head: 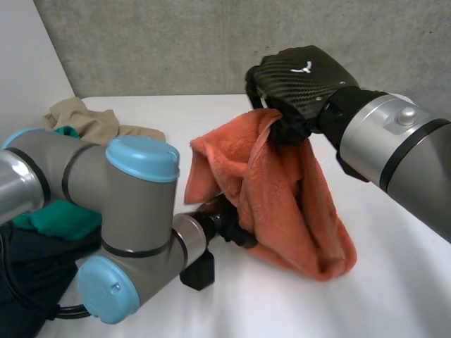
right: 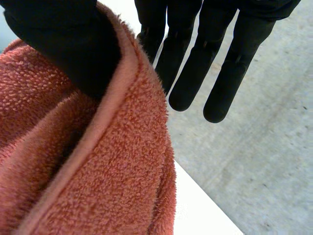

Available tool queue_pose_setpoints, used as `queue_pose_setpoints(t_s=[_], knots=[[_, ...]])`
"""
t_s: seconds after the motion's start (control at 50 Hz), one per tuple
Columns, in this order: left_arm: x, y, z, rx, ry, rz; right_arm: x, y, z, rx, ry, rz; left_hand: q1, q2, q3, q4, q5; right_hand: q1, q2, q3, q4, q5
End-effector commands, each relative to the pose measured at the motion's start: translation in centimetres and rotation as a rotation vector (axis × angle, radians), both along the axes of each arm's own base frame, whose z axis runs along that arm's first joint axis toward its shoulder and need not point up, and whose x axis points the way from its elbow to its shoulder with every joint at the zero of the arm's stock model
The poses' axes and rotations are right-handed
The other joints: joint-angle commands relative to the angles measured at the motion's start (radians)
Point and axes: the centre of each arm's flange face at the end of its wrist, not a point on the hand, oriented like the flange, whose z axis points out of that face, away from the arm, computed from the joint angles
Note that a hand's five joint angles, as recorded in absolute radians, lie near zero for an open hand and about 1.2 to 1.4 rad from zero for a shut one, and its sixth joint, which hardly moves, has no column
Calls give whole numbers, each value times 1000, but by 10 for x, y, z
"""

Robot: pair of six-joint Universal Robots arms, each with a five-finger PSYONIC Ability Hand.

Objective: Fold the laundry.

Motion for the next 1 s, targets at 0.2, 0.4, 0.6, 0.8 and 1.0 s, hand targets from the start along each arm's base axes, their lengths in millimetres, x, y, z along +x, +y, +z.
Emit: queue_pose_setpoints(t_s=[0.2,0.4,0.6,0.8,1.0], knots=[[71,-36,124,-483,-156,29,-61,-79,-88,46,391,-157,244,227,233,220,257,323,232,212,202,236],[54,-100,58,-652,-500,24,-47,-147,-149,31,316,-247,244,227,233,220,257,323,232,212,202,236],[22,-153,180,-1367,-169,163,-19,-207,-28,-559,-62,-376,244,227,233,220,257,323,232,212,202,236],[37,-144,199,-1424,-118,244,-20,-185,22,-753,-222,-289,244,227,233,220,257,323,232,212,202,236],[48,-141,73,-1103,-308,109,-15,-160,-92,-367,7,-136,244,227,233,220,257,323,232,212,202,236]])
